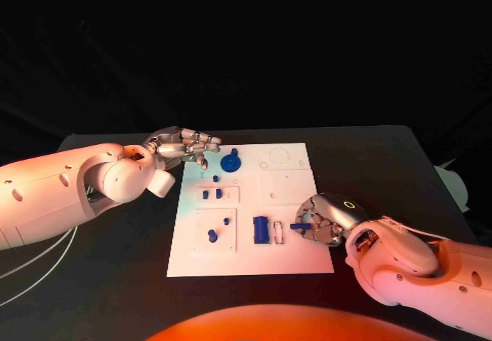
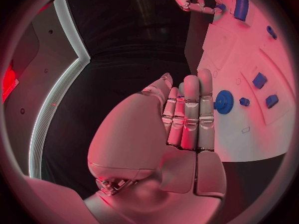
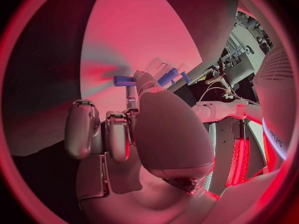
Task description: Assemble the parts on the task board
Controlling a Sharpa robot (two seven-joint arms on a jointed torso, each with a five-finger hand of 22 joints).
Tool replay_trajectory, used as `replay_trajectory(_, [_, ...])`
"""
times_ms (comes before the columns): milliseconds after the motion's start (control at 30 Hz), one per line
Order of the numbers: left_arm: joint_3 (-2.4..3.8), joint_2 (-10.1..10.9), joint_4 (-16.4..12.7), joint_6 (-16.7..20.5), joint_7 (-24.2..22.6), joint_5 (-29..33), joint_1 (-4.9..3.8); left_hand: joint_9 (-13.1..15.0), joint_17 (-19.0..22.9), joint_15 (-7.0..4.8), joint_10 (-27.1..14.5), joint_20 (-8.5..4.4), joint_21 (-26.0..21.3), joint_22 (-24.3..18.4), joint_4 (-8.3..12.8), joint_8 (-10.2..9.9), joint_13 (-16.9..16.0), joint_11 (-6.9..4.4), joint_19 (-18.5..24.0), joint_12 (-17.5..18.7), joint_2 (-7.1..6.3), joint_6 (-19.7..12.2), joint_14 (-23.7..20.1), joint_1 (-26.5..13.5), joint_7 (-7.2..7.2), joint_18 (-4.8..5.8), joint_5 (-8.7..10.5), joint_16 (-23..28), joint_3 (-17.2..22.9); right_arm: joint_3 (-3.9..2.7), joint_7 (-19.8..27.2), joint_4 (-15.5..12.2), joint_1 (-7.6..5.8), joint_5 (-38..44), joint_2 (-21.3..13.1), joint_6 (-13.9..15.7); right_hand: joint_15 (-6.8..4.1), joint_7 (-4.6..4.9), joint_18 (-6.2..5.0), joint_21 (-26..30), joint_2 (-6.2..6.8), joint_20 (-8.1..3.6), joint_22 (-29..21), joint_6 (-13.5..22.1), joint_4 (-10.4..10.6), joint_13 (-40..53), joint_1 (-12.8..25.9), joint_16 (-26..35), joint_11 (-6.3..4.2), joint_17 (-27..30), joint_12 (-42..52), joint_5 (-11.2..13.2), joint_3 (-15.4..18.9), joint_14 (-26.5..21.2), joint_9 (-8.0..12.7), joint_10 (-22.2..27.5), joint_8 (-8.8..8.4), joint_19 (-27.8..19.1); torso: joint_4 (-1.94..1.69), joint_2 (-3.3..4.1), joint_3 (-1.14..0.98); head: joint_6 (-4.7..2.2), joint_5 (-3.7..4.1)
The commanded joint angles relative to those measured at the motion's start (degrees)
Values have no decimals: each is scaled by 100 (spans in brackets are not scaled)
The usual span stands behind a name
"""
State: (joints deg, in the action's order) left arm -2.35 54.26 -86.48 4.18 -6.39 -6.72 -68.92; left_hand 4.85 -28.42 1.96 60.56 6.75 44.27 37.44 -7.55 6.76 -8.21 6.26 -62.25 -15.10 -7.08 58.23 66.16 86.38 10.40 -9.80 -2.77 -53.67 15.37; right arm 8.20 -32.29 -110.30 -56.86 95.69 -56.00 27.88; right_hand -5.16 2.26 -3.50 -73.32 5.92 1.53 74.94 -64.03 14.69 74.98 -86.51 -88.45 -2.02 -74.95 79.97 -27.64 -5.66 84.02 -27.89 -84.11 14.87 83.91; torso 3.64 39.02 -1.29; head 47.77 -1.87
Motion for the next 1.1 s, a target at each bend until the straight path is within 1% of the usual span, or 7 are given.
replay_trajectory(33, [3, -12, -19, -8, -17, 9, -2, -6, 6, -18, -37, 1, -22, -8, 43, 28, -5, 8, -35, -19, 52, -34, -39, 0, -19, -76, -2, -28, 1, -1, -39, -27, 3, -577, 54, 269, -19, -27, 49, 18, 39, -42, 1109, -17, 88, 664, 108, 3, -5, -1209, 8, -43, -155, 531, -79, -51, 62, 124, -1, 5, -2, 5, -1])
replay_trajectory(167, [3, -8, -22, -5, -17, 33, -2, -6, 6, -18, -37, 1, -22, -8, 43, 28, -5, 8, -35, -19, 52, -34, -39, 0, -19, -76, -2, -28, 1, -2, -26, -35, 2, -789, 121, 320, -18, -24, 51, 8, 72, -39, 1111, -17, 141, 670, 197, 1, -3, -1214, 14, -59, -229, 532, -93, -59, 71, 127, 0, 7, -1, 7, -1])
replay_trajectory(333, [3, -6, -25, -8, -14, 43, -2, -6, 6, -18, -37, 1, -22, -8, 43, 28, -5, 8, -35, -19, 52, -34, -39, 0, -19, -76, -2, -28, 1, -3, -4, -29, 2, -990, 206, 353, -7, -13, 55, -8, 88, -27, 1114, -20, 196, 683, 650, -7, 8, -1228, 27, -37, -344, 536, -114, -75, 76, 134, 1, 7, -2, 13, -8])
replay_trajectory(467, [3, -8, -24, -12, -13, 46, -2, -6, 6, -18, -37, 1, -22, -8, 43, 28, -5, 8, -35, -19, 52, -34, -39, 0, -19, -76, -2, -28, 1, -3, 10, -37, 2, -1077, 269, 400, -4, -12, 53, -5, 128, -27, 1113, -27, 180, 686, 893, -8, 11, -1230, 28, -242, -338, 536, -126, -78, 80, 134, 3, 5, -2, 14, -5])
replay_trajectory(600, [3, -14, -23, -21, -11, 47, -2, -6, 6, -18, -37, 1, -22, -8, 43, 28, -5, 8, -35, -19, 52, -34, -39, 0, -19, -76, -2, -28, 1, -3, 13, -12, 2, -1156, 333, 377, -4, -10, 52, -2, 149, -27, 1112, -28, 182, 685, 936, -6, 11, -1226, 26, -275, -331, 536, -130, -77, 82, 133, 3, 4, -1, 9, 6])
replay_trajectory(867, [3, -15, -28, -33, -5, 47, -2, -6, 6, -18, -37, 1, -22, -8, 43, 28, -5, 8, -35, -19, 52, -34, -39, 0, -19, -76, -2, -28, 1, -4, -42, 126, 2, -1228, 446, 69, 3, -1, 47, 27, 145, -23, 1105, -36, 196, 679, 1151, 2, 20, -1213, 16, -291, -280, 533, -139, -72, 85, 125, 2, 8, -2, 7, 17])
replay_trajectory(1100, [3, -18, -33, -52, 9, 47, -2, -6, 6, -18, -37, 1, -22, -8, 43, 28, -5, 8, -35, -19, 52, -34, -39, 0, -19, -76, -2, -28, 1, -3, -82, 242, 3, -1195, 518, -180, -2, -16, 41, 60, 124, -24, 1098, -41, 164, 684, 1149, 10, 10, -1199, 19, -382, -284, 529, -149, -74, 92, 116, 1, 4, -5, 20, 17])
